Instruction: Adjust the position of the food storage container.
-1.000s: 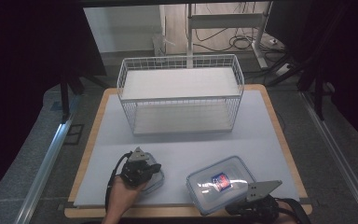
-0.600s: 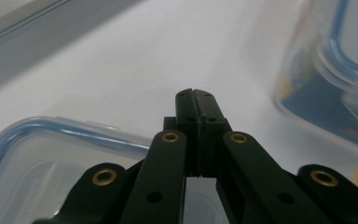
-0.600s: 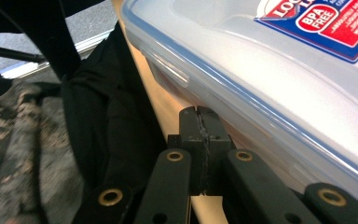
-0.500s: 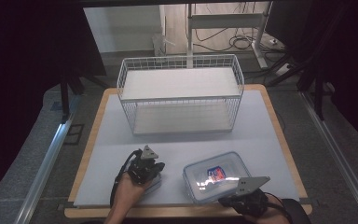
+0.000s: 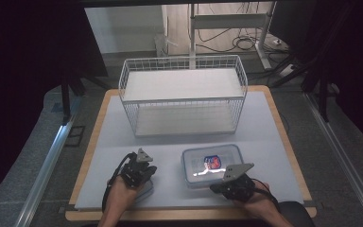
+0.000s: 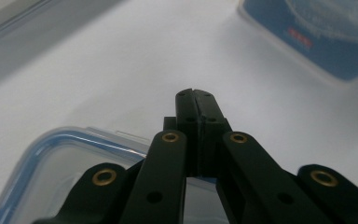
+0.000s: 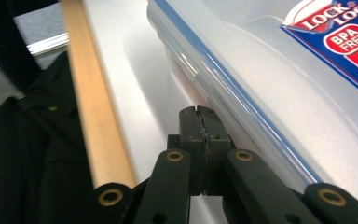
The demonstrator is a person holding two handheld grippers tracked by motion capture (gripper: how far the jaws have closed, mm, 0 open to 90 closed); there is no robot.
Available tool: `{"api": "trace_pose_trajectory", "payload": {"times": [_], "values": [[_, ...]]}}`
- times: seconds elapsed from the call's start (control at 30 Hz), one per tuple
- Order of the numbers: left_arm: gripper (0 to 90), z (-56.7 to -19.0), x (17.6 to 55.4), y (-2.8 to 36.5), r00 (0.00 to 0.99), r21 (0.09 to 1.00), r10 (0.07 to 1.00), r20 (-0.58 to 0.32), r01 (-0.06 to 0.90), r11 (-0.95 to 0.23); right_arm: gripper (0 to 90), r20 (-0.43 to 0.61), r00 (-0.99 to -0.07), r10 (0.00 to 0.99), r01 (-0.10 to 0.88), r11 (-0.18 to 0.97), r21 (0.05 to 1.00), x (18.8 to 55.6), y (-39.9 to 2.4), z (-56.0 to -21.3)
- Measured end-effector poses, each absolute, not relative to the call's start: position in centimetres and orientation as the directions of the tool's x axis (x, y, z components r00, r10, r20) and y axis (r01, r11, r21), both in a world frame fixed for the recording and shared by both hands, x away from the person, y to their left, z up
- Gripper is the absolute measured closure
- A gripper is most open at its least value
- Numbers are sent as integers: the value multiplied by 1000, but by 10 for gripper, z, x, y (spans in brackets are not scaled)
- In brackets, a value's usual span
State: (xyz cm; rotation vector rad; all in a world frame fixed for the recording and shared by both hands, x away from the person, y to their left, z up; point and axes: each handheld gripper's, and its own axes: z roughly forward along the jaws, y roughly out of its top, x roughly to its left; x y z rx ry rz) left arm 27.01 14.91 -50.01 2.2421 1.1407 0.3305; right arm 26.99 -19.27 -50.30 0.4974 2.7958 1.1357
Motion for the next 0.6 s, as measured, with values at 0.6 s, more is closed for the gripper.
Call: {"api": "trace_pose_trajectory", "payload": {"times": [0.6], "values": [[880, -498, 256, 95, 626, 727, 754, -201, 611, -314, 897, 66, -779, 624, 462, 500, 733, 268, -305, -488]]}}
